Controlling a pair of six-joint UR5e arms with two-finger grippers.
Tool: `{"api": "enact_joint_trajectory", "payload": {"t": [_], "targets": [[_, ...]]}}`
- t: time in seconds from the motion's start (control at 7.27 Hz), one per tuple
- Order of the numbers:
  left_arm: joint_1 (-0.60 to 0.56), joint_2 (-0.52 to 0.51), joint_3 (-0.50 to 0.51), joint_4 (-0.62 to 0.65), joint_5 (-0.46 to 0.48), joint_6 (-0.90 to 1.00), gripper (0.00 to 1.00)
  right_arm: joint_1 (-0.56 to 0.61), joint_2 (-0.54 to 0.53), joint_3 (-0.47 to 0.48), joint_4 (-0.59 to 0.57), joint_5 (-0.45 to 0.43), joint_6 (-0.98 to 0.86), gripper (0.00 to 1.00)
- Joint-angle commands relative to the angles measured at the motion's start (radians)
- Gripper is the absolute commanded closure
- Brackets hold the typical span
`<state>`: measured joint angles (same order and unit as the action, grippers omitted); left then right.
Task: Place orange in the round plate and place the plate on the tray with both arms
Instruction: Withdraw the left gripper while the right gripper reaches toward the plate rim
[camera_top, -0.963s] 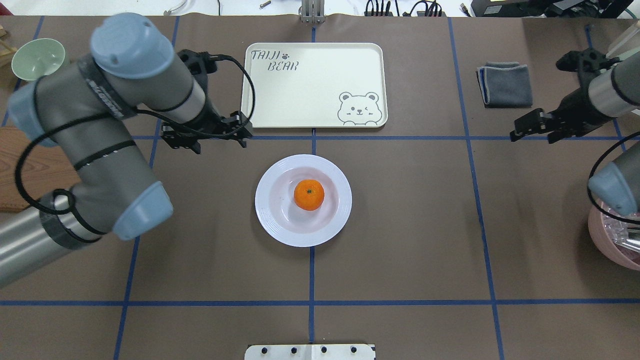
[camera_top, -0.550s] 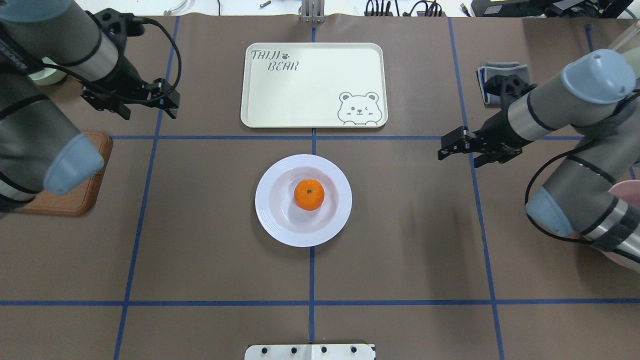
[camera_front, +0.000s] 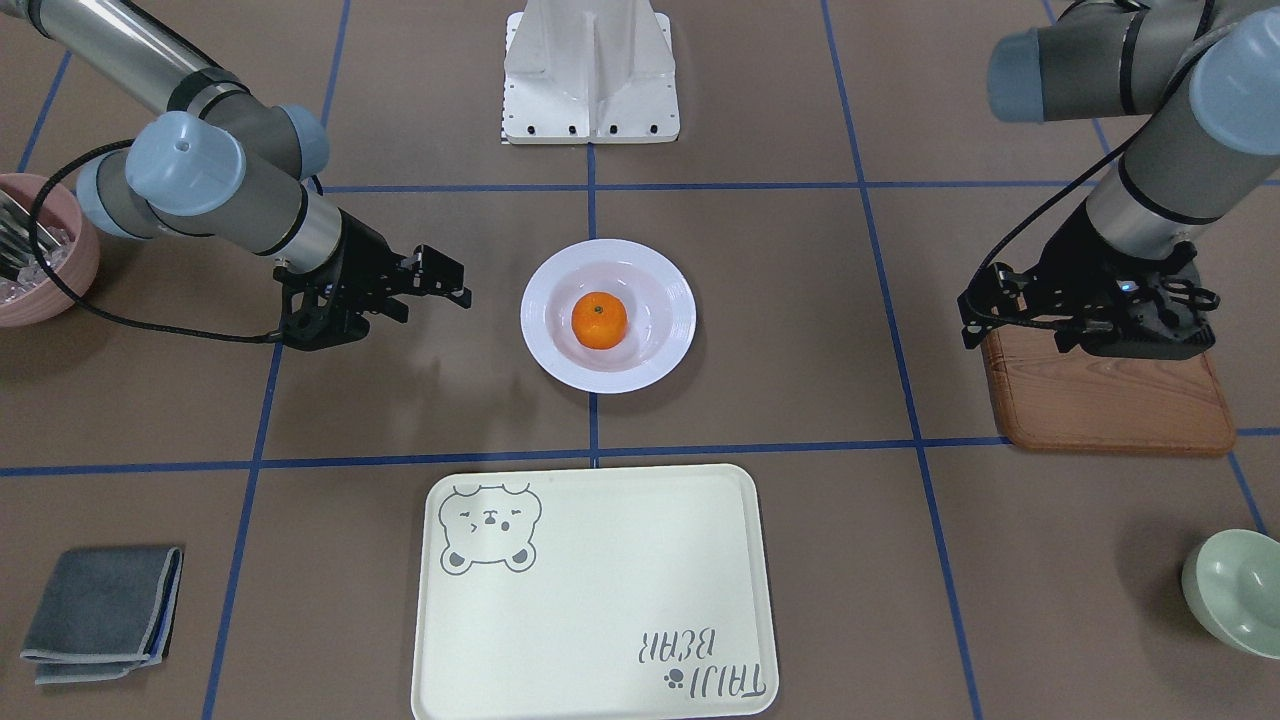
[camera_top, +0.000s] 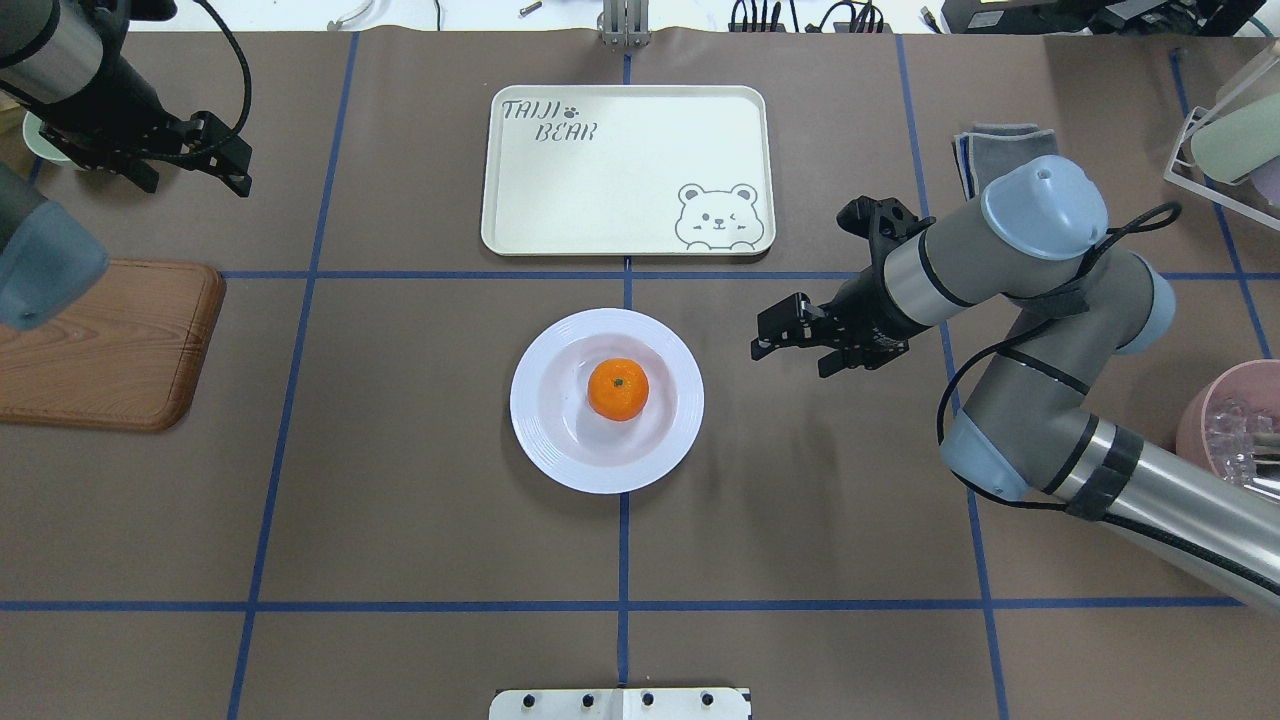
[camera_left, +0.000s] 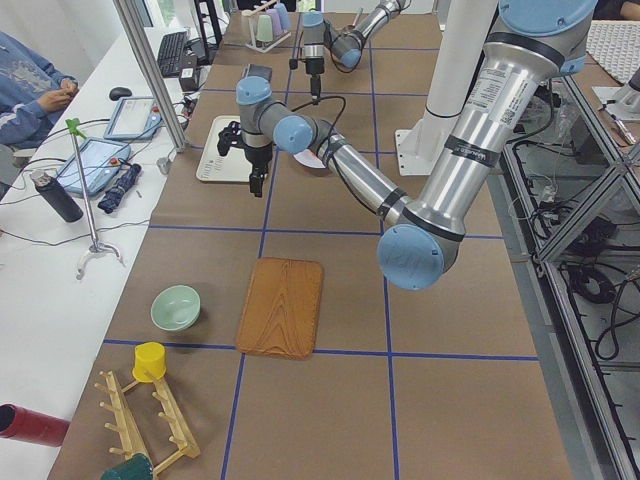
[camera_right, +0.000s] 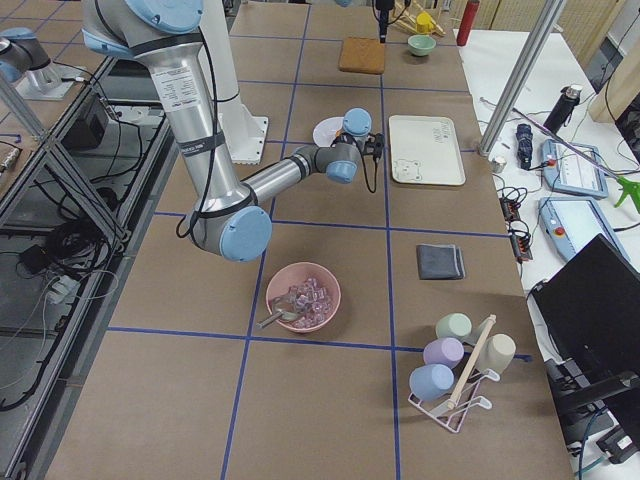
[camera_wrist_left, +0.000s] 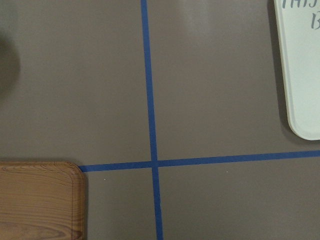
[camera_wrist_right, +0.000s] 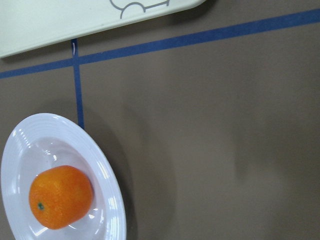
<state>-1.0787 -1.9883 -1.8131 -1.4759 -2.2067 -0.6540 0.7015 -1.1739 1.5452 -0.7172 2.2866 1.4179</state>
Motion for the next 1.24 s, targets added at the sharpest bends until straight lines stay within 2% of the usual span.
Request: {"api": "enact_joint_trajectory", "payload": {"t": [0.0, 0.14, 0.55, 0.69, 0.96, 1.1], "targets": [[-0.003, 0.0, 0.006, 0.0, -0.001, 0.002, 0.02, -0.039, 0.039, -0.127, 0.316, -0.021, 0.2, 0.03], [-0.003, 0.0, 0.008, 0.0, -0.001, 0.004, 0.02, -0.046, 0.039, -0.128, 0.364, -0.059, 0.272, 0.02], [-0.004, 0.002, 0.008, 0.0, -0.001, 0.002, 0.02, -0.14, 0.039, -0.165, 0.565, -0.299, 0.427, 0.02], [-0.003, 0.0, 0.014, 0.0, 0.001, 0.002, 0.02, -0.169, 0.039, -0.165, 0.576, -0.372, 0.449, 0.02], [-0.003, -0.003, 0.014, 0.0, -0.001, -0.001, 0.02, -0.192, 0.031, -0.165, 0.578, -0.442, 0.493, 0.02], [0.0, -0.004, 0.014, 0.0, -0.001, -0.003, 0.02, -0.191, 0.03, -0.165, 0.578, -0.443, 0.496, 0.02]]}}
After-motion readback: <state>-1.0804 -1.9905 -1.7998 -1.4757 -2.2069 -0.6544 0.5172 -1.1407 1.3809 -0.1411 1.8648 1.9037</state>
